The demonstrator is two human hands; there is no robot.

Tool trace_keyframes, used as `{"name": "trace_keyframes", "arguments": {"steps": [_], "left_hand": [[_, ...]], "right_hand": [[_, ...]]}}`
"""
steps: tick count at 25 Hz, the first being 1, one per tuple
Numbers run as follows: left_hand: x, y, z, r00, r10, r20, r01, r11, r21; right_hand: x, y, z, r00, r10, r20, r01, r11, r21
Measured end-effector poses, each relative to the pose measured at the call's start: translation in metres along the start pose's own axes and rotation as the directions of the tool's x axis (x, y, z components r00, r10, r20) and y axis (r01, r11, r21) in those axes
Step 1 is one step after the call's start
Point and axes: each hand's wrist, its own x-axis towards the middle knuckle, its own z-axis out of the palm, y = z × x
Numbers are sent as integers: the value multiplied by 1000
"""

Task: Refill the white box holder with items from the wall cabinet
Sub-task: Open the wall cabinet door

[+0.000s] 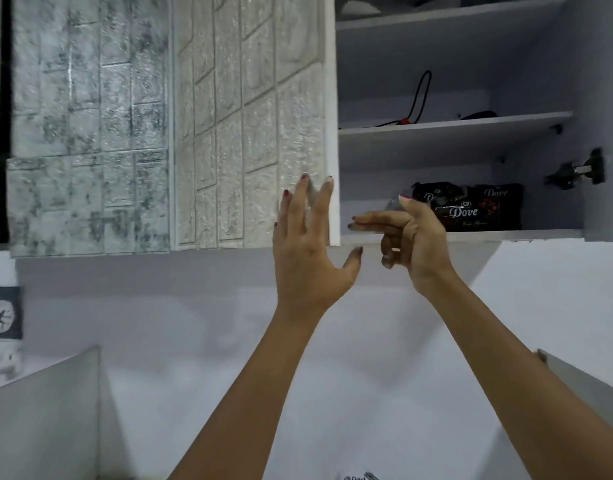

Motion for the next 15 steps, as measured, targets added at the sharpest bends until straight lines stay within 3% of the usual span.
{"name": "trace_keyframes", "arguments": {"steps": [3,6,9,12,15], "left_hand": [[-3,6,-34,988,-43,-147,51,997,55],[-8,8,-65,983,-27,-182,49,992,119],[-9,6,-98,947,-93,-309,123,989,81],[-10,-11,-142,839,-186,-511,240,970,41],[-5,-33,-182,665,-273,-695,422,905,48]], "right_hand": [[-14,-19,10,1000,-11,18,13,996,-86],[-26,-33,22,1000,-16,3,17,998,-62],[-37,-38,36,999,-41,-16,40,999,-33],[-44,-40,51,998,-61,17,62,998,-19],[-46,-41,58,993,-103,50,105,993,-43]]}}
